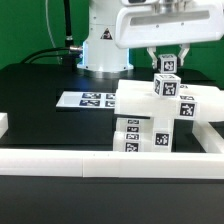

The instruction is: Assemble chair

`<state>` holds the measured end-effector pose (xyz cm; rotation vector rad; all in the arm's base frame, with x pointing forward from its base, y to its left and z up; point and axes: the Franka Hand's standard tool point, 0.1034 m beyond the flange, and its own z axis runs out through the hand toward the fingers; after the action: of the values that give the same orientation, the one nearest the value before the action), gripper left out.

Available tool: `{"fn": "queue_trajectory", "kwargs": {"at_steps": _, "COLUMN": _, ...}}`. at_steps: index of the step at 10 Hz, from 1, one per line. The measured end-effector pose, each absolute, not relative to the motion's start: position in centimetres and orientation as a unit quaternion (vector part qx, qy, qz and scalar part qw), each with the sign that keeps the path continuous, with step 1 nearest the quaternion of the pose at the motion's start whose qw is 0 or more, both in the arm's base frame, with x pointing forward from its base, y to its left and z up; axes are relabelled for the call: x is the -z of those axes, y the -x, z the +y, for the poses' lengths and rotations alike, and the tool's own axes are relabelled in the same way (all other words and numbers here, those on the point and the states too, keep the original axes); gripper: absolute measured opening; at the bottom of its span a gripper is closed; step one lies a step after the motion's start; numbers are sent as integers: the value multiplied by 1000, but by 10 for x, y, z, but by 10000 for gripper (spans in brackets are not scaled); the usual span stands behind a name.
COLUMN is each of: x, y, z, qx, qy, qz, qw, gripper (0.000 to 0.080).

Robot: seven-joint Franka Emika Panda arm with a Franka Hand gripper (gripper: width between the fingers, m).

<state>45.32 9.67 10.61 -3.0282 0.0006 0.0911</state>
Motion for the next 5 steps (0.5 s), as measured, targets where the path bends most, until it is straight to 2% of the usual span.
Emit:
{"fn": "queue_trajectory", "kwargs": {"at_steps": 2, "x": -109, "y": -461, "z": 91, "qx": -24, "qy": 998, "qz": -23, "qw": 54, "gripper": 274}}
{"fn": "queue_trajectory", "kwargs": {"at_steps": 5, "x": -129, "y": -503, "z": 73, "qx": -3, "qy": 996, "qz": -72, "qw": 57, "gripper": 274}}
